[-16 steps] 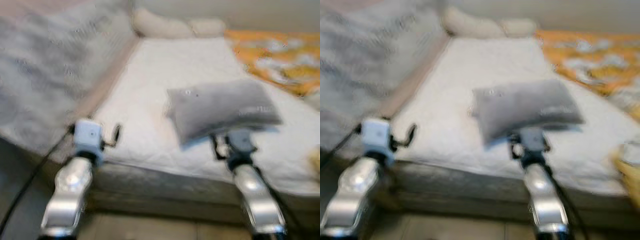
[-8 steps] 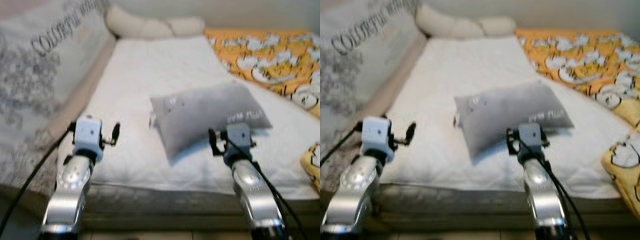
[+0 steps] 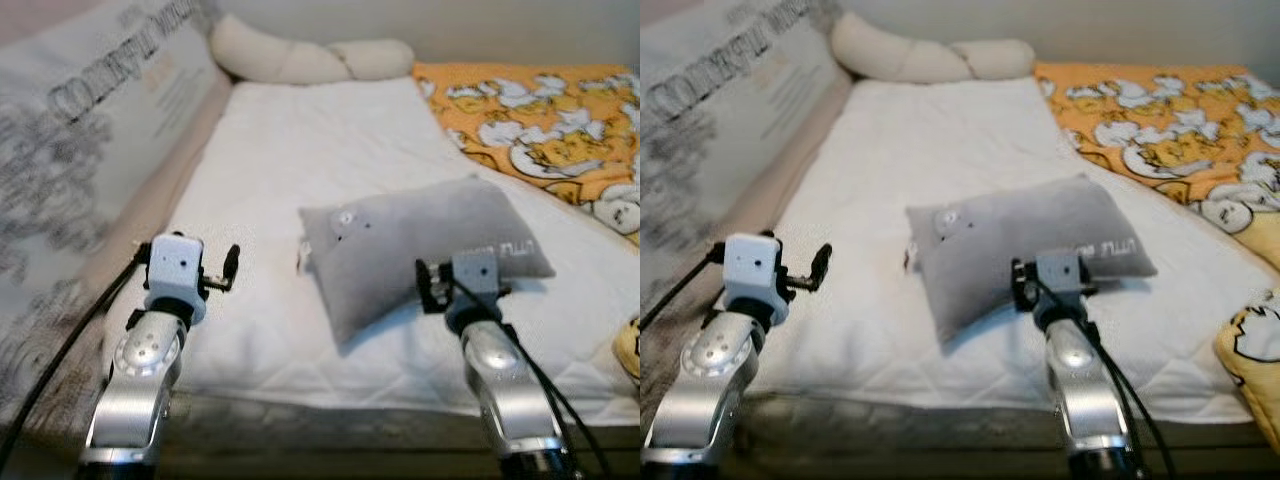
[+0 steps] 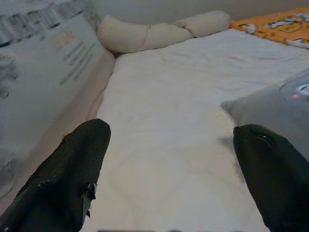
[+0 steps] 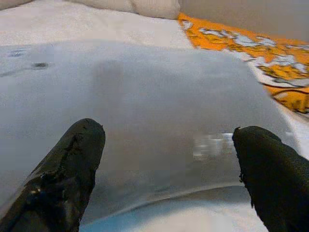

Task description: Clean up the room

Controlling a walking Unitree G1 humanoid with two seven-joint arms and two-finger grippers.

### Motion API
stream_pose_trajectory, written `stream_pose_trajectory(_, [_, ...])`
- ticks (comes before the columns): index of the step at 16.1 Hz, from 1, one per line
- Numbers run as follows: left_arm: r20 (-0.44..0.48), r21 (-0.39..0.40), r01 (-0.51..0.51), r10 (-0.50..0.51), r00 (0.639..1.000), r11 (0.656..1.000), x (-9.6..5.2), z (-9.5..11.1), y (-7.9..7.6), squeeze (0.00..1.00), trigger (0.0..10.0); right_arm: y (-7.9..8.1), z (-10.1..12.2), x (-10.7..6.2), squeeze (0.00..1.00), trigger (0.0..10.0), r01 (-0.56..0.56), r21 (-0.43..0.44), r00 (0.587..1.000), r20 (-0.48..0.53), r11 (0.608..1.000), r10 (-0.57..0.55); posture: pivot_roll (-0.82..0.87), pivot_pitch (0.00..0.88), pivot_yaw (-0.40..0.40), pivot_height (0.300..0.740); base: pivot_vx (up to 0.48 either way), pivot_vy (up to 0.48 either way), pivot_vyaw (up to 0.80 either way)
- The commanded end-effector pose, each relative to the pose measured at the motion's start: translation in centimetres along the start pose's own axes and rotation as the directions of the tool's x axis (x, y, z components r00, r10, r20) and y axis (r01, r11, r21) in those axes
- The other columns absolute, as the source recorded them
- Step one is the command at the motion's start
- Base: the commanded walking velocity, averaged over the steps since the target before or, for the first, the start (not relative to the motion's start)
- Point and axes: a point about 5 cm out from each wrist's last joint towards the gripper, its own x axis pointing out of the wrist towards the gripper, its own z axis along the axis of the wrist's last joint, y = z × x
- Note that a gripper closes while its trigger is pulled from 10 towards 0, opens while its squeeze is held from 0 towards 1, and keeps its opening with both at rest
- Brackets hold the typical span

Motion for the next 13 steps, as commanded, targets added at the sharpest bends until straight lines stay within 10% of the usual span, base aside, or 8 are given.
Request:
stream_pose_trajectory(1, [0.007,0.000,0.025,-0.025,1.000,1.000,0.2,0.3,-0.7,0.11,10.0,-0.8,-0.2,0.0,0.00,10.0,0.023,-0.006,1.000,-0.009,1.000,-0.023,0.03,0.000,0.038,0.740,0.341,0.000,0.00])
stream_pose_trajectory(11, [-0.009,-0.009,0.059,-0.059,0.998,0.998,0.1,0.2,-1.0,0.09,10.0,-0.6,-1.0,-0.2,0.00,10.0,0.028,0.143,0.997,-0.078,0.989,-0.017,0.03,0.000,0.038,0.740,0.303,0.000,0.00])
stream_pose_trajectory(12, [-0.022,-0.002,0.088,-0.088,0.996,0.996,0.0,0.0,-1.3,0.08,10.0,-1.0,-1.4,-0.2,0.24,10.0,0.063,0.177,0.993,-0.106,0.982,-0.044,0.03,0.000,0.037,0.740,0.000,0.000,0.00])
stream_pose_trajectory(13, [-0.030,0.020,0.153,-0.152,0.988,0.988,-0.3,-0.1,-1.8,0.08,10.0,-1.8,-2.0,-0.3,1.00,10.0,0.129,0.236,0.984,-0.147,0.963,-0.095,0.03,0.000,0.037,0.740,0.000,0.000,0.00])
